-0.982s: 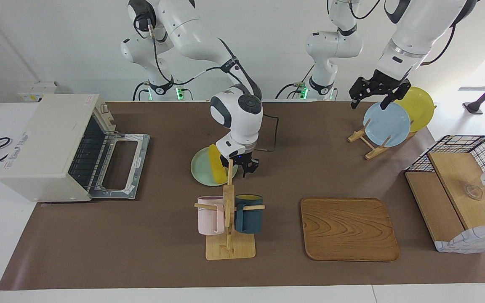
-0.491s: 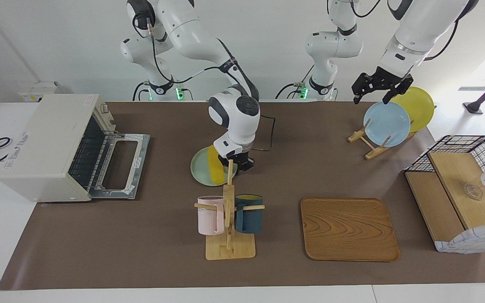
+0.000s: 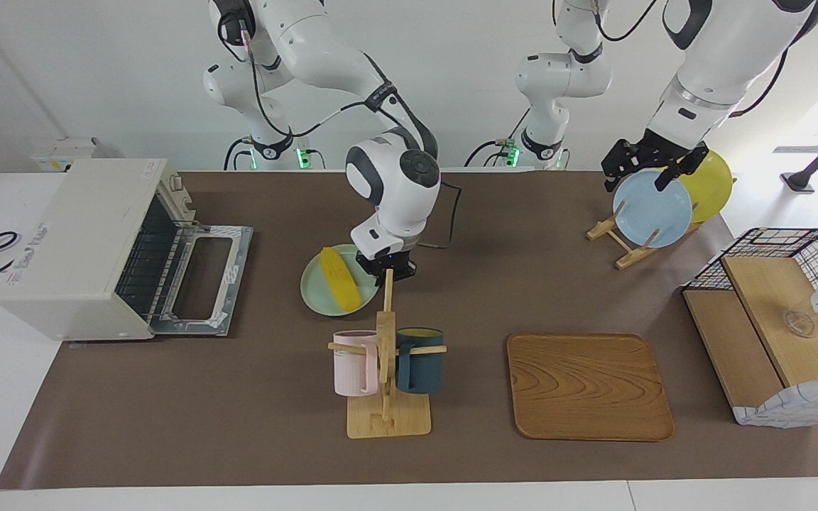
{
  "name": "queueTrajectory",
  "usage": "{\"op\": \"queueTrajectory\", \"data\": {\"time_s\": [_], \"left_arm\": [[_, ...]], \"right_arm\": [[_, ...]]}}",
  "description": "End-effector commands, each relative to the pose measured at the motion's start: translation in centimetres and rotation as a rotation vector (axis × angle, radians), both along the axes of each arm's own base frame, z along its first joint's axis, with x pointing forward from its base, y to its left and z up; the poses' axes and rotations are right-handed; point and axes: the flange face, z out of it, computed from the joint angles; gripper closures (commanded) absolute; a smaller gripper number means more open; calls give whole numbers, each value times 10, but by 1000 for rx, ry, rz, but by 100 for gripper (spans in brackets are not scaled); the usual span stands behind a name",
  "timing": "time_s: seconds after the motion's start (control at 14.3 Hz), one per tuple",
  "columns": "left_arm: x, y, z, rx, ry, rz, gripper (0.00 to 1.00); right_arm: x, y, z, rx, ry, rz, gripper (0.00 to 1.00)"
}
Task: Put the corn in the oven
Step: 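Carry the corn with the right gripper into the open oven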
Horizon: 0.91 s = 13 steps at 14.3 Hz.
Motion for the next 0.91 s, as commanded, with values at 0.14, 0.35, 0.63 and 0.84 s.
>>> {"op": "queueTrajectory", "data": {"time_s": [0.14,0.35,0.63,0.84], "left_arm": [[-7,2,5,23,-8,-11,0],[-3,3,7,22,-13,-11,0],[-4,0,6,31,-3,-18,0],[-5,0,7,29,-5,-18,0]], "right_arm": [[20,-113,39,-26,41,-88,100],[15,-190,49,-21,81,-106,100],[11,-243,59,-32,139,-131,100],[1,-266,56,-78,168,-139,100]]}}
